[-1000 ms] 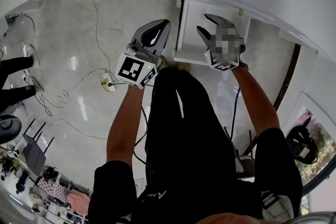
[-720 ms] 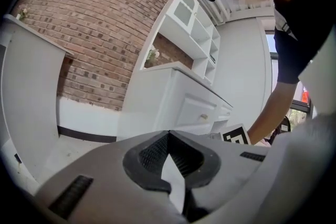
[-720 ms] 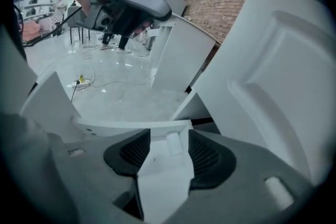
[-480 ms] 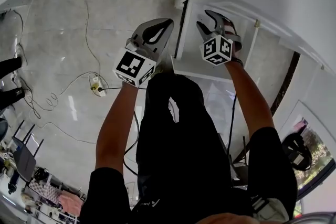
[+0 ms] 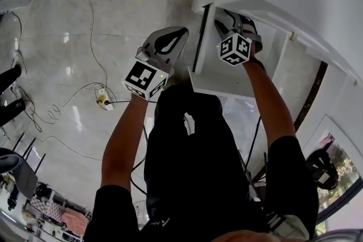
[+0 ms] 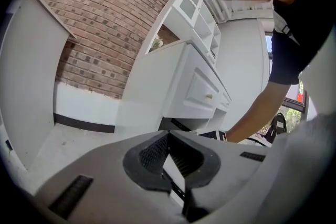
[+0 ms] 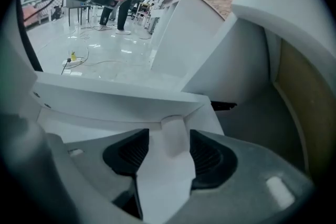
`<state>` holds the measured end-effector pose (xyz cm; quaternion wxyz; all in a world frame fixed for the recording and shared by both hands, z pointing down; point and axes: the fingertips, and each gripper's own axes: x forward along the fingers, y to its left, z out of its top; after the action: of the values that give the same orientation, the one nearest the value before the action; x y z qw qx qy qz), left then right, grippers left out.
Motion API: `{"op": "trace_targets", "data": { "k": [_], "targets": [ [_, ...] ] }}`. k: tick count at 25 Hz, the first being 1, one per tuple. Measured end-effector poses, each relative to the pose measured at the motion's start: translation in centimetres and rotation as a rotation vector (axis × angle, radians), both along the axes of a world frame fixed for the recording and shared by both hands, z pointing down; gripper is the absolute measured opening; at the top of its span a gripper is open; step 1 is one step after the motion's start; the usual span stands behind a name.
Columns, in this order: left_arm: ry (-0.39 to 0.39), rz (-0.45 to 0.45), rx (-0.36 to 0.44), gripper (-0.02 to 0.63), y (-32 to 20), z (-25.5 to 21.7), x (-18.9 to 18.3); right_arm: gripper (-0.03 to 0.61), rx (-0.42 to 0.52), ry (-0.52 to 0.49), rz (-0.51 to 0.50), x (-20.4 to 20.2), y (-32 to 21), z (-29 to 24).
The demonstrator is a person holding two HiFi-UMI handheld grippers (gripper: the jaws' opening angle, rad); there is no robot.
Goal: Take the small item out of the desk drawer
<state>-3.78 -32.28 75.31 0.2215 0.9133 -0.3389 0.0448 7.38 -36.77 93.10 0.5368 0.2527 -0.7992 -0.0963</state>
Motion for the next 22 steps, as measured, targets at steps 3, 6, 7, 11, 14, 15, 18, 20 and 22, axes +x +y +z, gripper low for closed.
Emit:
{"op": "trace_targets", "data": {
  "k": [3,6,7,11,14,15,18,20,22],
  "targets": [
    [-0.004,0.005,0.003,-0.002,-0.2,0.5,-0.3,0.235,0.006,0.015,-0.019,-0.3,-0.8,0.4],
    [-0.001,0.011,0.007,-0.002,-0.4,0.4,-0.2,0.235,-0.009,0.022,-0.032,-0.6,-1.3,0.7],
    [0.001,0.012,0.006,-0.002,-0.5,0.3,-0.2,0.235,-0.016,0.023,-0.031,-0.6,-1.4,0.9],
    [0.009,0.011,0.005,-0.002,-0.6,0.1,-0.6,0.227,-0.031,0.024,-0.012,-0.6,-1.9,1.6],
    [0.009,0.008,0.004,-0.002,-0.6,0.5,-1.1,0.219,-0.03,0.021,-0.003,-0.6,-2.1,1.7],
    [0.008,0.004,-0.003,-0.002,-0.6,0.5,-1.2,0.215,-0.026,0.023,-0.003,-0.6,-2.2,1.7],
    [0.006,0.0,-0.016,-0.002,-0.4,0.7,-1.3,0.167,-0.031,0.024,0.014,-0.2,-2.0,1.7],
    [0.005,-0.002,-0.022,-0.002,-0.3,0.7,-1.3,0.166,-0.041,0.019,0.033,0.1,-1.7,1.5],
    [0.005,-0.005,-0.029,-0.002,-0.2,0.5,-1.2,0.164,-0.049,0.012,0.043,0.4,-1.3,1.1]
  ]
}}
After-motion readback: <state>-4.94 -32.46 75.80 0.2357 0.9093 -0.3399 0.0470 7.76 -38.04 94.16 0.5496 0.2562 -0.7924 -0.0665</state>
